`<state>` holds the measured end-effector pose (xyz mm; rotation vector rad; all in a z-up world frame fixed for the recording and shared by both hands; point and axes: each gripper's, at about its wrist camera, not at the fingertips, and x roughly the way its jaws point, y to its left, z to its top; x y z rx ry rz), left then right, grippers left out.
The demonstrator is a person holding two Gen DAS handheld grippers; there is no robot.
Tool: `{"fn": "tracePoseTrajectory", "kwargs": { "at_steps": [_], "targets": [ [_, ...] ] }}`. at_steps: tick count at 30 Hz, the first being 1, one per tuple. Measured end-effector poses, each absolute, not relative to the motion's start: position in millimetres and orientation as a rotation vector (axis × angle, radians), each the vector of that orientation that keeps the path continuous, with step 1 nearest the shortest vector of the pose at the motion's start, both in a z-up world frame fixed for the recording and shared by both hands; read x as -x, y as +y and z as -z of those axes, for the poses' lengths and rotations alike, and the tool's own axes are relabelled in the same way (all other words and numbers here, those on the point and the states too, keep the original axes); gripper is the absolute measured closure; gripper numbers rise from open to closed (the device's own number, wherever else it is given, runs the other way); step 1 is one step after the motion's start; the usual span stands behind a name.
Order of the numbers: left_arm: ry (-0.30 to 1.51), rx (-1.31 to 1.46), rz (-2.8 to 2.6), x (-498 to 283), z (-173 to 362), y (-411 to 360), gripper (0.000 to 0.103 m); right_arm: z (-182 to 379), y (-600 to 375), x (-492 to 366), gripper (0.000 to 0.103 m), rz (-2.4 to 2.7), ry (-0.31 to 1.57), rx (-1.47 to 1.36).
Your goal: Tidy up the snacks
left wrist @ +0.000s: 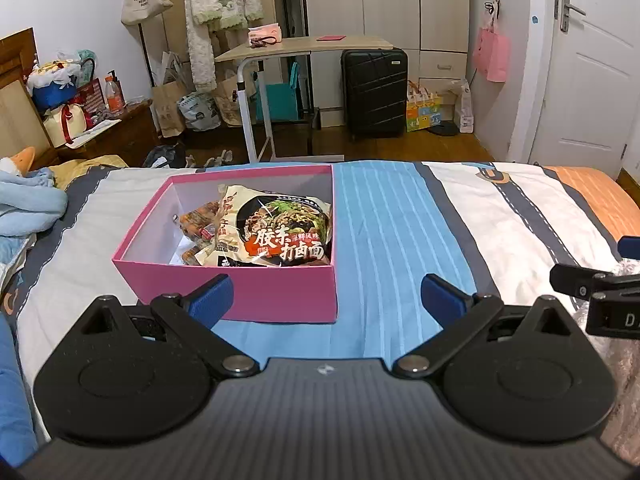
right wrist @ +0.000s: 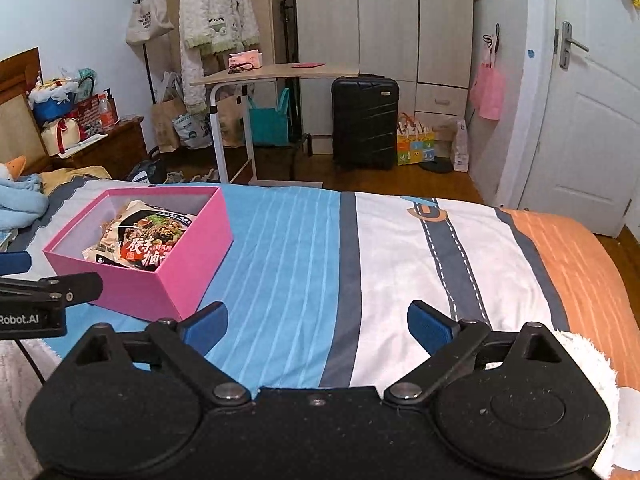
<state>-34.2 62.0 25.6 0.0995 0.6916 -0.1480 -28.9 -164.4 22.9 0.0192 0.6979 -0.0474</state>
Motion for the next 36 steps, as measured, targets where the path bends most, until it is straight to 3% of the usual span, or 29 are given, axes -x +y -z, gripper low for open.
{"fn": "tracePoseTrajectory", "kwargs": {
  "at_steps": [36],
  "targets": [
    [0.680,-0.079,0.147,38.6,-21.5,64.3,0.001,-21.6,-172.7,26.9,0.004,0.087,0.712,-0.040]
  ]
}}
